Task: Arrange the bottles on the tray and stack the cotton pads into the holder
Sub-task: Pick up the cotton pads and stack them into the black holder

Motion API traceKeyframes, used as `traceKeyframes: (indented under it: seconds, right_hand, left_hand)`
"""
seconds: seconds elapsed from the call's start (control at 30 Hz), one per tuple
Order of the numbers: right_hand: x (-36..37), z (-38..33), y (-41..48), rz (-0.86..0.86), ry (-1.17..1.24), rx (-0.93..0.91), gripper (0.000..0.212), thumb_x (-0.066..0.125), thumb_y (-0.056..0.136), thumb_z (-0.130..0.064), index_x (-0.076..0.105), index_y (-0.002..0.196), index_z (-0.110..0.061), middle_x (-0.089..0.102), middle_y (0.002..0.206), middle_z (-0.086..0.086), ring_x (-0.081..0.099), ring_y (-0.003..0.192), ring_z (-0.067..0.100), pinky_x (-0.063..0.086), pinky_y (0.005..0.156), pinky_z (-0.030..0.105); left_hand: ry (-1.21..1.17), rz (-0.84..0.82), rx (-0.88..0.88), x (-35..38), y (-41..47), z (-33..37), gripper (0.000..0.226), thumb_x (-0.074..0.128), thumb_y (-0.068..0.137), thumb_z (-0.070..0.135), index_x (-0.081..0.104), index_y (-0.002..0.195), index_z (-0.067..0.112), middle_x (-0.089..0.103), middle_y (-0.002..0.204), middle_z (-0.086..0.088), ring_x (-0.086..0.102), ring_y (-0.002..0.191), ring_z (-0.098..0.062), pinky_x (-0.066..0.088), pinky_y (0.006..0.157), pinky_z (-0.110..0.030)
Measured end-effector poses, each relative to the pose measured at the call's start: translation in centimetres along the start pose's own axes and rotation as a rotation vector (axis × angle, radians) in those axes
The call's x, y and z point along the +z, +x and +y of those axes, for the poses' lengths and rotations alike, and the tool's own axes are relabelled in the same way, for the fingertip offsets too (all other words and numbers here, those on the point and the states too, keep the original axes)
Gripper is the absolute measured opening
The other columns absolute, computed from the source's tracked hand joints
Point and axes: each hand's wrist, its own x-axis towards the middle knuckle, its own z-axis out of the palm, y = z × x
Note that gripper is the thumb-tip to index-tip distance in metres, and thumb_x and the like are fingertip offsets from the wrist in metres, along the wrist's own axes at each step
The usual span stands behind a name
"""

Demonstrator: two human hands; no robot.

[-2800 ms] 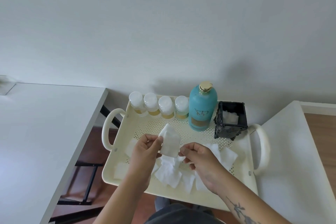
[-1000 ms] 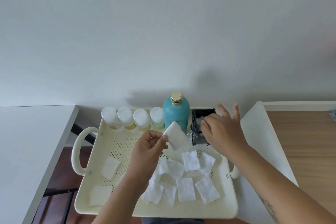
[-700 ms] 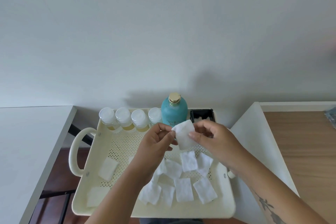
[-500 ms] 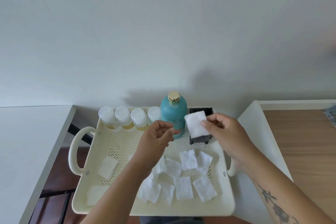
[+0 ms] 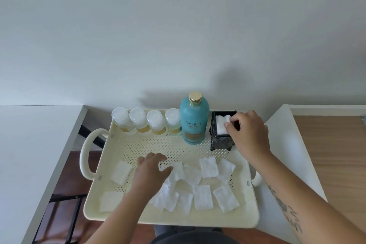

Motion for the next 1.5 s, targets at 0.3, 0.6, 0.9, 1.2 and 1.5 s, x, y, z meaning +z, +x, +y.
traceKeyframes:
  seconds: [0.3,0.6,0.9,1.2,1.5]
  right_hand:
    - [0.3,1.0,-2.1,0.024,-0.161,-0.346,0.026,0.049,0.090,-0.034,0.070,0.087,-0.019,0.070,0.099,-0.007,0.053,0.119,0.031,0.032,0.099,0.047]
    - [1.0,0.8,-1.4,-0.182,-0.342,-0.286,0.074,0.007,0.093,-0.068,0.069,0.091,-0.028,0.068,0.109,-0.017,0.029,0.141,0.025,-0.008,0.113,0.052]
    - [-0.8,-0.8,-3.9,0.198,0.045,-0.322,0.016,0.056,0.086,-0.034,0.068,0.087,-0.023,0.065,0.086,-0.011,0.053,0.091,0.025,0.028,0.074,0.031]
    - [0.7,-2.9,-6.1,-0.433,0.636,0.027,0.008,0.068,0.085,-0.039,0.064,0.091,-0.036,0.063,0.082,-0.027,0.054,0.080,-0.007,0.037,0.067,0.012]
    - [-0.5,-1.6,-3.9,-0.288,0.562,-0.035,0.020,0.065,0.089,-0.027,0.057,0.071,-0.025,0.051,0.055,-0.020,0.042,0.050,0.001,0.033,0.048,0.014]
  left_hand:
    - [0.190,-0.052,0.050,1.5,-0.2,-0.1,0.041,0.063,0.085,0.049,0.057,0.123,0.034,0.051,0.115,0.009,0.038,0.109,-0.017,0.039,0.096,-0.033]
    - [0.129,0.016,0.074,1.5,0.0,0.2,0.012,0.059,0.091,0.035,0.061,0.102,0.030,0.056,0.103,0.013,0.041,0.103,-0.017,0.034,0.089,-0.032]
    - [-0.520,0.036,0.031,-2.1,-0.8,2.4,0.014,0.074,0.083,0.023,0.065,0.090,0.030,0.068,0.085,0.007,0.061,0.079,-0.004,0.043,0.066,-0.007]
    - [-0.724,-0.181,0.145,-3.8,-0.3,6.3,0.007,0.075,0.083,0.029,0.069,0.083,0.031,0.071,0.078,0.011,0.064,0.078,-0.005,0.048,0.069,-0.016]
    - [-0.484,-0.039,0.054,-2.8,0.6,4.4,0.012,0.076,0.083,0.030,0.067,0.092,0.028,0.072,0.086,0.010,0.062,0.073,0.000,0.045,0.062,-0.009]
